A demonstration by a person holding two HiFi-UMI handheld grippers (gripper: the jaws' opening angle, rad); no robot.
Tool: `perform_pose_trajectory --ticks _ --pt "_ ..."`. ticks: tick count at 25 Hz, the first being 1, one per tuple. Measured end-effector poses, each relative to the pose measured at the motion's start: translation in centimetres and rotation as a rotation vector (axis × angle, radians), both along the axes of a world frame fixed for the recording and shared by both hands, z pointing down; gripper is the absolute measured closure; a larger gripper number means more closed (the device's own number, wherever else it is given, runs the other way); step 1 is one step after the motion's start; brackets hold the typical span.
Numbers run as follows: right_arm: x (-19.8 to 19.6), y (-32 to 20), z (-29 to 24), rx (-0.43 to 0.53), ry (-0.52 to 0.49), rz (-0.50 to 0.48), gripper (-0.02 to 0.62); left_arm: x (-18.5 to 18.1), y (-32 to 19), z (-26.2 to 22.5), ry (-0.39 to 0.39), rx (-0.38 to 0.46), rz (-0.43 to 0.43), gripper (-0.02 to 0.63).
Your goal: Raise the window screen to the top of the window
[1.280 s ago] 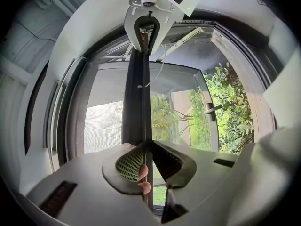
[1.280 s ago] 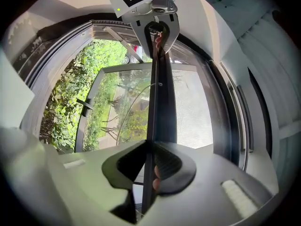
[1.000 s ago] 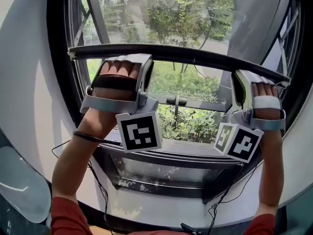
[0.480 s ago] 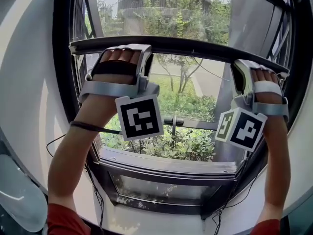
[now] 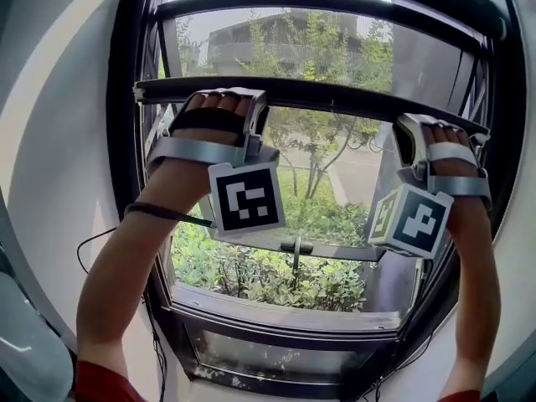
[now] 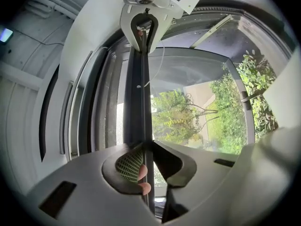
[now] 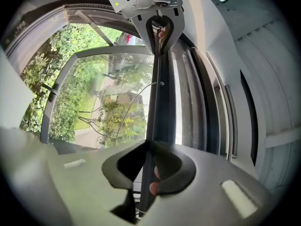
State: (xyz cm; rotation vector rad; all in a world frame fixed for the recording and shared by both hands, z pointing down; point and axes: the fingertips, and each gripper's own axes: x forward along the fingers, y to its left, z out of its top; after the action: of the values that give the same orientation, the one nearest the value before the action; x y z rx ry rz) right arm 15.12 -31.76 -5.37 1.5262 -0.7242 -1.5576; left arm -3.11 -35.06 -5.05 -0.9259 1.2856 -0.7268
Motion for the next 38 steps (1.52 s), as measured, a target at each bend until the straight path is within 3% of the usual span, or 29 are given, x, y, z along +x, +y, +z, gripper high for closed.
perform_pose_trajectory --ticks 9,17,20,32,38 --pt "-0.1 -0.1 -6.0 0.063 -0.013 -0.012 0.531 0.0 0.1 -5.9 0.026 0.038 -0.015 0.534" --pt "0.0 -0.1 -10.8 0.112 -0.014 0.014 0.529 0.1 0.3 -11.1 0.046 0.133 -0.033 0.531" --pt "-0.2 -0.1 -11.9 0.131 -0.008 0.006 0.528 0.2 0.1 -11.9 0.055 0.125 -0.029 0.531" --pt "-0.2 -0.3 -18.1 0.239 0.047 0.03 0.517 -0.1 -0.1 -18.8 0.117 0.231 -0.079 0.525" --pt "-0.3 -0.4 -18.8 0.259 0.056 0.016 0.512 -0.1 -0.2 -19.6 0.116 0.26 -0.095 0.523"
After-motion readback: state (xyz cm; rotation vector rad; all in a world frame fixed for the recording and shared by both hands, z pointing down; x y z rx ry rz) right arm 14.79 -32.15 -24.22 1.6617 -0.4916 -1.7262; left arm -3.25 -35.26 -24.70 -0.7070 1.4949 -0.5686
